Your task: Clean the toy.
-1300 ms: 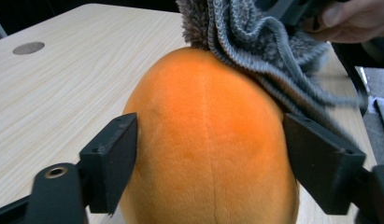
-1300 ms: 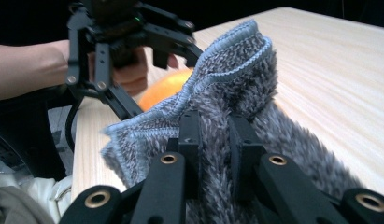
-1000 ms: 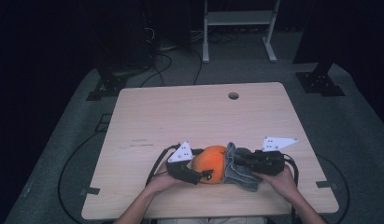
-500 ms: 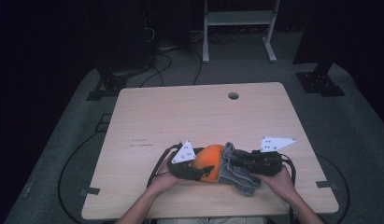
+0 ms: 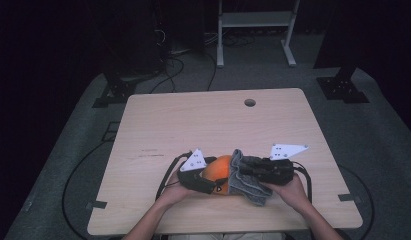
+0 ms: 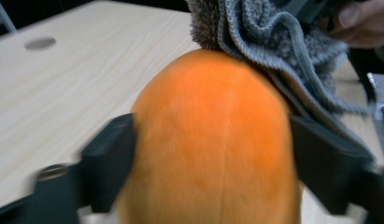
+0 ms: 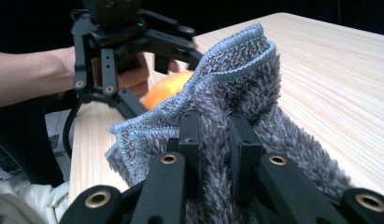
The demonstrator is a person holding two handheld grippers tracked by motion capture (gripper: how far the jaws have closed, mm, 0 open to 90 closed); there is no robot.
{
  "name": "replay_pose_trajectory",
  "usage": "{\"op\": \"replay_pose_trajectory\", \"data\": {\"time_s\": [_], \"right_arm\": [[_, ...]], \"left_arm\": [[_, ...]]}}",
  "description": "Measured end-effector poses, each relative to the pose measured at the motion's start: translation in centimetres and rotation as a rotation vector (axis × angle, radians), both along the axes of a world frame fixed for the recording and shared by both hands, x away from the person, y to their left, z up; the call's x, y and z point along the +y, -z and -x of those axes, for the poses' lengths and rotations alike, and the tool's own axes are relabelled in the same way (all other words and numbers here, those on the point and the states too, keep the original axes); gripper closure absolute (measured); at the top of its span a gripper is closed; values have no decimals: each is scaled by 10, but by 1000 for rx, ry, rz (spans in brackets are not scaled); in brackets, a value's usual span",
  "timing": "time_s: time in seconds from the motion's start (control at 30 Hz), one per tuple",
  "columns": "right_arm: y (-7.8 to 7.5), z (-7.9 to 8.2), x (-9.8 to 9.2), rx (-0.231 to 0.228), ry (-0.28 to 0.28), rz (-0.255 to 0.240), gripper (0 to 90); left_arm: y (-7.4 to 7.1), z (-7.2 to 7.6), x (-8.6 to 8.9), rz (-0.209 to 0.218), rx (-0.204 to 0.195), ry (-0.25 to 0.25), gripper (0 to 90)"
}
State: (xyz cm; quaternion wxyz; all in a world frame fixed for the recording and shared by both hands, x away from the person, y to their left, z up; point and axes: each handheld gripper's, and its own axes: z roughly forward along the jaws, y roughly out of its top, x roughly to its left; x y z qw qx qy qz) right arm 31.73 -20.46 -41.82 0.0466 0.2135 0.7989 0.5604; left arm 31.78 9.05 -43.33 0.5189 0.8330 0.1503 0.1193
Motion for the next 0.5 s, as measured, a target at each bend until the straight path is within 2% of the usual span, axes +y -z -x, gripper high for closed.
{"op": "replay_pose_trajectory", "data": {"time_s": [0.03,0.07,0.2,0.33,0.4,0.43,0.47,0.5], "right_arm": [[7,-1,-12,36,15,-5,774],[9,-1,-18,47,29,-3,775],[7,0,-34,57,58,18,773],[-2,-4,-34,51,41,-53,772],[-2,-9,-27,61,27,-53,772],[1,-11,-23,73,18,-31,772],[1,-11,-23,73,18,-31,772],[6,-11,-17,89,7,-23,772]], "left_arm": [[1,2,0,-3,-12,8,288],[1,3,-1,-5,-23,13,294],[0,4,-2,-11,-43,33,318],[0,7,-4,-19,-69,60,320],[0,6,-3,-19,-62,61,293],[0,3,-2,-13,-24,41,239],[0,3,-2,-13,-24,41,168],[0,-2,-3,-18,66,3,107]]}}
